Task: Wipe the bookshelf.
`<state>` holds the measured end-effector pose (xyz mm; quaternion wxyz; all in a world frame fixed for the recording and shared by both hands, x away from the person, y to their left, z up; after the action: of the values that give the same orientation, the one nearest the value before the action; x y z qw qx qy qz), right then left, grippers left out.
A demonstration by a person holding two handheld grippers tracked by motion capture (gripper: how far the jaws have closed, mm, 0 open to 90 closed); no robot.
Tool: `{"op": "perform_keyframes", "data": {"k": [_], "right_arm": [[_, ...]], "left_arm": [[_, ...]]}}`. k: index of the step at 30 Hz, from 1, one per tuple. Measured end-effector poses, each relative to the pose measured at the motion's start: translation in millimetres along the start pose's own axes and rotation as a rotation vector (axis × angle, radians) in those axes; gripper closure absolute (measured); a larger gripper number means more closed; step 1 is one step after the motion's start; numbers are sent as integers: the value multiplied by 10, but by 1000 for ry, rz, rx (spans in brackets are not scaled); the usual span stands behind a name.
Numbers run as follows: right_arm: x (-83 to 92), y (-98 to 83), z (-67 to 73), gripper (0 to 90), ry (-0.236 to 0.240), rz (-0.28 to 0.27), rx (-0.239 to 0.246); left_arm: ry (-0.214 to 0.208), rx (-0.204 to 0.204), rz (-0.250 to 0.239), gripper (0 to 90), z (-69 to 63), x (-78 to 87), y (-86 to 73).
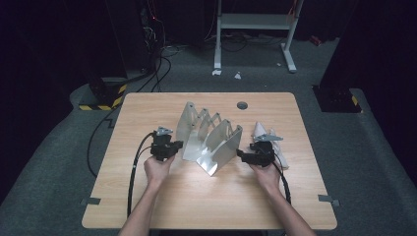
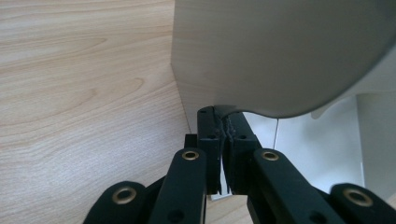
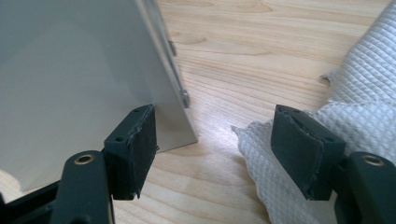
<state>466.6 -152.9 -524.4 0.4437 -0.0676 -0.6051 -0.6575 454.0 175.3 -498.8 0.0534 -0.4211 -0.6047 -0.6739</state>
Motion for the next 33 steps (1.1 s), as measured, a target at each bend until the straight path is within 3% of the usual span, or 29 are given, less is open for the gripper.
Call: {"op": "perform_keyframes", "data": {"k": [8, 10, 17, 23, 33], "right_arm": [[13, -27, 30, 315, 5, 9, 13], [44, -70, 101, 315, 9, 7, 34], [165, -327, 458, 291, 66, 6, 80], [171, -370, 649, 289, 98, 17, 89], [98, -335, 810, 285, 53, 8, 98]], "left_arm": [[4, 37, -18, 873, 12, 38, -47], [9, 33, -25, 863, 19, 49, -50], [33, 32, -27, 657, 25, 28, -7], [31, 31, -29, 606, -1, -3, 40], [38, 55, -34, 567, 16, -56, 51]]}}
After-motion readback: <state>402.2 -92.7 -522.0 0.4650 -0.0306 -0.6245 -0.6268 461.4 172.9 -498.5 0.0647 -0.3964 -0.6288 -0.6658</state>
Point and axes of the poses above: each handheld gripper's, and its own axes: x roughly backward along the jaws, y roughly out of its top, z roughly to its left, the point moved 3 cm from there along -x, roughly forward along the jaws, and after that the axes turned 7 degrees about -x, right-handed, at the moved point
